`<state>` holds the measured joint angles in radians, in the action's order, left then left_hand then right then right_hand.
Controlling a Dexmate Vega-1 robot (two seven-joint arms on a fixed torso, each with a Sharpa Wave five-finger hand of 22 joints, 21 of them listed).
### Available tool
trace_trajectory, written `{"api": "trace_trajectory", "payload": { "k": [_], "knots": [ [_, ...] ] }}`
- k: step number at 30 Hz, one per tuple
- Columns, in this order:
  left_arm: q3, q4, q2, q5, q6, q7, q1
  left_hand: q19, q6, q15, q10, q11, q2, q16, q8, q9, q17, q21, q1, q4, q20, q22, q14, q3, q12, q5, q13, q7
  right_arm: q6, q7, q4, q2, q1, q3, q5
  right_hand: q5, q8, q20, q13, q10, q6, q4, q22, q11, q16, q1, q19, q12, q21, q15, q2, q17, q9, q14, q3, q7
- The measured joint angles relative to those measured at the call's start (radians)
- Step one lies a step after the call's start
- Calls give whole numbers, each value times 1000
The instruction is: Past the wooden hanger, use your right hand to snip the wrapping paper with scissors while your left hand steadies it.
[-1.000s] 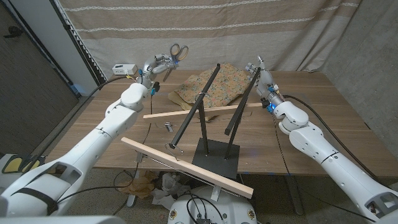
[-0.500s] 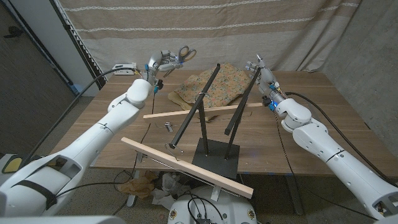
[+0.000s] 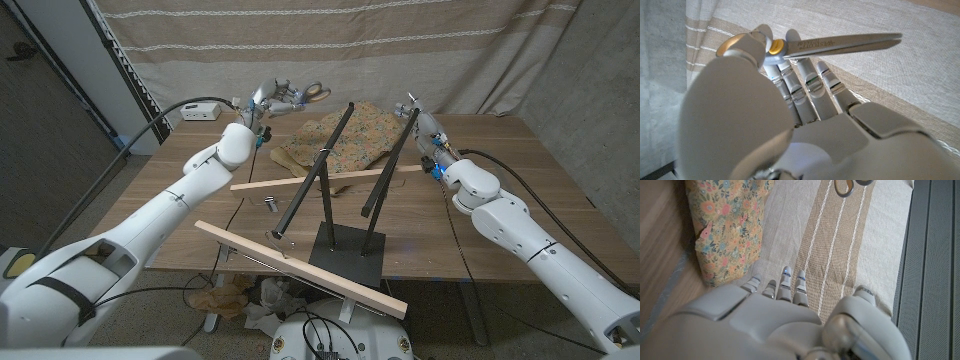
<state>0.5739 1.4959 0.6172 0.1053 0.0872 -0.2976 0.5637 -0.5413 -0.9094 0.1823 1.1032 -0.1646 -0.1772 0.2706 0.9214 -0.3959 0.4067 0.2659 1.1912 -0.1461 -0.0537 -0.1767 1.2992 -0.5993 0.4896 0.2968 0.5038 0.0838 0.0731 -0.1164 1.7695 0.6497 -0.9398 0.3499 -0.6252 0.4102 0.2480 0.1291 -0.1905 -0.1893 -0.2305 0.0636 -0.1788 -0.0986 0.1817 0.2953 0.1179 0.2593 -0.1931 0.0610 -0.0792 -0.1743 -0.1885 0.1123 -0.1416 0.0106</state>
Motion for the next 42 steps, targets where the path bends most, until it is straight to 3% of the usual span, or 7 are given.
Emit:
{"api": "trace_trajectory", "payload": {
  "k": [18, 22, 28, 42],
  "knots": [
    [57, -25, -5, 194, 33, -45, -36, 0, 0, 0, 0, 0, -2, -1, 3, 0, -1, 0, 2, 0, 0, 0, 0, 0, 0, 4, -1, 0, -28, -19, 28, 19, -18, -3, 4, 0, 4, 11, 0, 6, -24, 10, 0, -5, 0, 14, 0, 0, 0, 8, 0, 0, 0, 1, 1, -2],
    [70, -24, -2, 249, 34, -59, -39, 0, 0, 0, 0, 0, -2, -1, 3, 0, -1, 0, 2, -2, 0, 0, 0, 2, 0, 4, -1, 0, -40, -24, 40, 26, -20, -5, 6, 0, 8, 11, 0, 6, -34, 26, 0, -5, 0, 48, 0, 0, 0, 13, -34, 0, -5, 6, 18, 2],
    [84, -15, 3, 313, 34, -87, -41, 0, 0, 0, 0, 0, -2, -4, 3, 0, -1, 0, 2, -2, 0, 0, 0, 2, 0, 4, -1, 0, -55, -32, 53, 35, -25, -9, 8, 0, 11, 11, 0, 9, -39, 35, 0, -1, 0, 72, 0, 0, 0, 12, -51, 0, -5, 6, 35, -4],
    [55, 19, 16, 311, 41, -97, -12, 0, -11, 0, 5, -5, -7, -5, 1, 0, -1, 0, 7, -3, 0, 0, 0, 3, -4, 4, -1, 11, -70, -69, 85, 55, -64, -46, -4, -2, 7, 10, 0, 5, -31, 45, 0, -5, 0, 100, 0, 0, 0, 12, -58, 0, -5, 6, 46, 4]
  ]
}}
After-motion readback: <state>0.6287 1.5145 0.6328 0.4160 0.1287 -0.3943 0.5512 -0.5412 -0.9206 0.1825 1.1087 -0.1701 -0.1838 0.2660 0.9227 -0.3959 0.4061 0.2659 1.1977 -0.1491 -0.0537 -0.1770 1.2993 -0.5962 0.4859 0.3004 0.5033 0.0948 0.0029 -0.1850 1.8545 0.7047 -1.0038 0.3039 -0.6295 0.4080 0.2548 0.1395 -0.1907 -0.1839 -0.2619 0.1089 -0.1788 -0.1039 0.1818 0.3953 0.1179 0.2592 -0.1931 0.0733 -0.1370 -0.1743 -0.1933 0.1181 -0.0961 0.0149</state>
